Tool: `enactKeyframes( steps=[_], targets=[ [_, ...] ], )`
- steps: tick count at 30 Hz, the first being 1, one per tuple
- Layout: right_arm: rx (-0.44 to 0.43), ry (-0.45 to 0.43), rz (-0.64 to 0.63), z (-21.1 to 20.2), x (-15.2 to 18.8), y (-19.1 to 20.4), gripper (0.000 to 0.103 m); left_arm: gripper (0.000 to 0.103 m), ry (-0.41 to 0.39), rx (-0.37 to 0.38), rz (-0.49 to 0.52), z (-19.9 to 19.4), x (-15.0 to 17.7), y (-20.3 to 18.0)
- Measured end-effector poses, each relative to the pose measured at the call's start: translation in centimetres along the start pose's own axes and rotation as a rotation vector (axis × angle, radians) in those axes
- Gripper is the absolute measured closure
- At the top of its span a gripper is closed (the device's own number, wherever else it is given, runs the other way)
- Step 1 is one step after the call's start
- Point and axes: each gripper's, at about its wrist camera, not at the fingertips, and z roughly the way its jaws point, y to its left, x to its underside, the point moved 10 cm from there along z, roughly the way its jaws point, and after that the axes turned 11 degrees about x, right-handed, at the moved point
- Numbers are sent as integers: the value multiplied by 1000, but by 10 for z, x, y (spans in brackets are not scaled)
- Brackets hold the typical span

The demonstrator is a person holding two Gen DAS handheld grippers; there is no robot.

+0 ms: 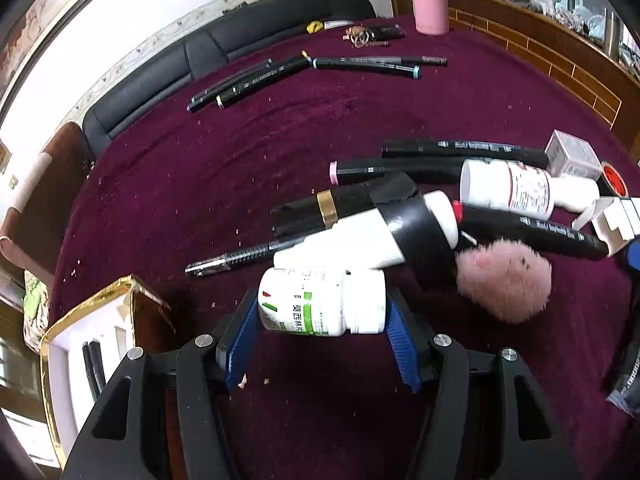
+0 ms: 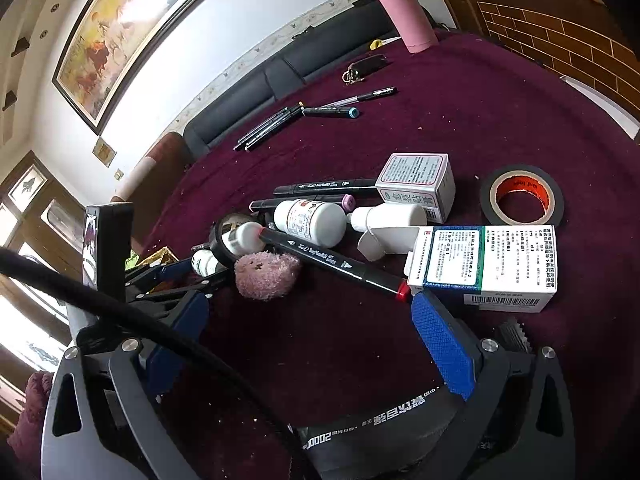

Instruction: Organize objects

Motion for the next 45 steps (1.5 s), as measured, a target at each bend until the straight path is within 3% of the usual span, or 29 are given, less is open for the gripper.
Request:
enactKeyframes(
  steps=[5, 11, 15, 21, 23, 25, 28, 32, 35, 45],
  targets=[
    [26, 4, -8, 1, 3, -2, 0, 50, -49, 88, -59, -13, -1, -4],
    [45, 2, -27, 2, 5, -1, 0, 50, -177, 184, -118, -73, 7, -2],
    [44, 26, -71, -2, 5, 15, 4, 50, -253, 261, -186, -125, 40, 10],
    [49, 29, -170, 0, -25, 67, 4, 50, -316, 315, -330, -164, 99, 47],
    [73, 56, -213, 16, -30, 86, 12, 50, -330, 320, -371, -169, 114, 56],
    [137, 93, -262, 38, -33, 99, 33, 50, -343, 332, -414, -172, 128, 67],
    [224, 173, -303, 71, -28, 107, 55, 50, -358, 348, -452, -176, 145, 80],
    [291, 175, -343, 91, -28, 116, 60, 50, -378, 350, -475, -180, 161, 93],
    [285, 193, -331, 93, -28, 121, 74, 50, -388, 363, -493, -180, 169, 102],
    [339, 216, -335, 103, -30, 128, 74, 50, -418, 422, -505, -179, 178, 101]
  ],
)
